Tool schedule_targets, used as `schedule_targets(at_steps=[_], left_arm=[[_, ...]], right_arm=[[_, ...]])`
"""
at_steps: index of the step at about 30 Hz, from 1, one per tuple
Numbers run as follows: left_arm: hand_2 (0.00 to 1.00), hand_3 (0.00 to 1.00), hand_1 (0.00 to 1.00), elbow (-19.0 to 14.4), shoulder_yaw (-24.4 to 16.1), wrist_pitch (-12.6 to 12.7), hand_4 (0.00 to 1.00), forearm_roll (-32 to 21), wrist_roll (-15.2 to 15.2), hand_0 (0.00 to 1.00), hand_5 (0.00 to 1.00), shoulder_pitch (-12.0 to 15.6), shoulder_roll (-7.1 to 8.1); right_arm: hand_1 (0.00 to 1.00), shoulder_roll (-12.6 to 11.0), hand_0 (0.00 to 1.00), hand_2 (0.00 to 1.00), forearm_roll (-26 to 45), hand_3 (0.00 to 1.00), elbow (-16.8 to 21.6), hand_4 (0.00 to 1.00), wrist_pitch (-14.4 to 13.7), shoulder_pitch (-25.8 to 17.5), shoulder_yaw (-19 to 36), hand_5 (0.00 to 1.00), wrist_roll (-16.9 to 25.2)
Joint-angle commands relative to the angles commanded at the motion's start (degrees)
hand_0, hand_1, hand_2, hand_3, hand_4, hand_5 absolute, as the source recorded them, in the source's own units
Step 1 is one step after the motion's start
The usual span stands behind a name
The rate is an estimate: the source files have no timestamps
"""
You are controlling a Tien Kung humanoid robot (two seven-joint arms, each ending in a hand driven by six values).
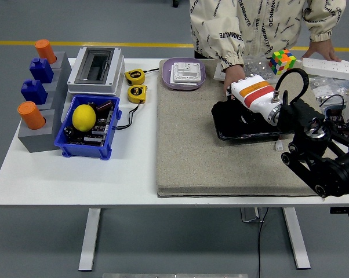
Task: Pick the rag up,wipe the panel,place it on the desk
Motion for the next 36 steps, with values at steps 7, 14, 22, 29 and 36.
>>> schedule_targets(at_steps=[7, 14, 22, 29, 36], left_arm=[[0.684, 0.574, 0.658, 0.1, -0.1, 0.0, 0.615, 0.0, 0.0, 0.634, 0.508, 0.1, -0.06], [0.683, 0.574, 0.658, 0.0, 0.0, 0.0, 0.614, -0.1, 0.0, 0.634, 0.506, -0.1, -0.09], [0.684, 0.574, 0.658, 0.0, -0.1, 0.0, 0.614, 0.0, 0.0, 0.634, 0.508, -0.2, -0.04], [0.683, 0.573, 0.658, 0.1, -0.3, 0.0, 0.614, 0.0, 0.0, 0.634, 0.508, 0.0, -0.17], [0.684, 0.574, 0.658, 0.0, -0.5, 0.0, 0.615, 0.1, 0.0, 0.634, 0.509, -0.2, -0.32]], right_arm=[[0.311, 2.7, 0.276, 0.374, -0.2, 0.379, -0.3, 0.956, 0.4, -0.1, 1.5, 0.025, -0.3], [0.312, 4.5, 0.276, 0.375, -0.1, 0.380, -0.6, 0.956, 0.5, 0.3, 1.0, 0.023, -0.4], [0.312, 4.4, 0.280, 0.374, 0.0, 0.379, -1.2, 0.955, 0.7, 0.3, 0.5, 0.023, -0.5], [0.312, 2.2, 0.280, 0.375, -0.1, 0.379, -1.6, 0.955, 0.8, -0.2, 1.0, 0.022, -0.5], [0.312, -1.6, 0.281, 0.374, -0.2, 0.379, -1.8, 0.956, 0.8, -0.8, 2.1, 0.023, -0.4]])
